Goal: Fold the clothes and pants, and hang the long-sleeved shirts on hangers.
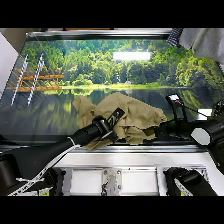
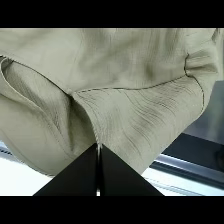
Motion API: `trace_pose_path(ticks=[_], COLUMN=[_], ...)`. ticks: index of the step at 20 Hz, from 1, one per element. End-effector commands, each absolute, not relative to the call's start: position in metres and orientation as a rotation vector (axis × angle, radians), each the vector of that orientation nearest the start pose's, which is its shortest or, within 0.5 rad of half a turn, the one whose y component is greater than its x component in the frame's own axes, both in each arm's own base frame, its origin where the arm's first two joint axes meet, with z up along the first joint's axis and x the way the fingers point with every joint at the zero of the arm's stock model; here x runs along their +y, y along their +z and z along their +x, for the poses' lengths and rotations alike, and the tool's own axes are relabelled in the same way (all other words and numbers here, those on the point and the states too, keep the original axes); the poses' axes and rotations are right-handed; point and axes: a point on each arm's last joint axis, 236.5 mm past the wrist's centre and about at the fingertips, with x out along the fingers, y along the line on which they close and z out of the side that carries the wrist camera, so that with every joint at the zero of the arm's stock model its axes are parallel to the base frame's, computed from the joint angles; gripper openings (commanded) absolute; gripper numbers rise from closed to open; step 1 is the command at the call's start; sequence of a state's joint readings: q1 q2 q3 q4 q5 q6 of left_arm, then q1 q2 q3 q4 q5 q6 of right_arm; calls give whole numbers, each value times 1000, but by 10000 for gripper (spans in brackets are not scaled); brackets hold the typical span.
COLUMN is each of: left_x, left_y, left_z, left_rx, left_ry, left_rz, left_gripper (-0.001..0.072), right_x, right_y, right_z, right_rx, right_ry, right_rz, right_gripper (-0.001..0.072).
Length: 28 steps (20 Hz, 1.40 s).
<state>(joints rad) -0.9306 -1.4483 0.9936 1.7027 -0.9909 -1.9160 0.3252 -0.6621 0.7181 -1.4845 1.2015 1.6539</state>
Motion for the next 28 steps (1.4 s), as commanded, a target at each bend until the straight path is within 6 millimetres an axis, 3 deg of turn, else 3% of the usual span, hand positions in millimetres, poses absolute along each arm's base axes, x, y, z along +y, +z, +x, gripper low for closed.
trace_pose_path(ticks=[1,4,8,9,11,12,14,15,17,19,21,23,25,26,27,28], left_x=[-270,-270,-244,-234,-220,-215,-210,-209,-208,-214,-226,-233,-239,-240,-243,-246], left_y=[-62,49,199,225,251,250,221,196,137,85,37,0,-22,-26,-27,-25], left_z=[274,324,339,339,338,336,330,327,316,302,284,270,264,266,269,272], left_rx=[1297,1065,749,692,619,612,674,727,840,912,1004,1094,1152,1167,1173,1169], left_ry=[-425,-429,-445,-441,-433,-429,-411,-396,-370,-385,-412,-419,-415,-409,-406,-408], left_rz=[408,217,25,-8,-47,-52,-39,-39,-22,5,-22,-31,-13,-6,-2,-3], left_gripper=[14,14,14,14,14,14,15,14,14,14,14,14,14,14,14,14], right_x=[79,66,70,71,74,75,75,75,74,76,83,88,91,91,92,95], right_y=[46,100,183,199,220,221,205,187,133,70,18,-15,-27,-27,-25,-24], right_z=[242,261,282,287,295,297,298,294,278,250,220,195,186,187,187,187], right_rx=[1131,1019,809,761,679,672,715,760,901,1054,1189,1287,1320,1316,1307,1298], right_ry=[236,190,197,198,206,204,194,187,178,182,207,232,269,289,315,348], right_rz=[-117,-144,-102,-96,-81,-73,-60,-52,-43,-16,19,46,22,0,-31,-52], right_gripper=[11,11,11,11,10,11,10,10,10,10,11,14,25,94,332,511])
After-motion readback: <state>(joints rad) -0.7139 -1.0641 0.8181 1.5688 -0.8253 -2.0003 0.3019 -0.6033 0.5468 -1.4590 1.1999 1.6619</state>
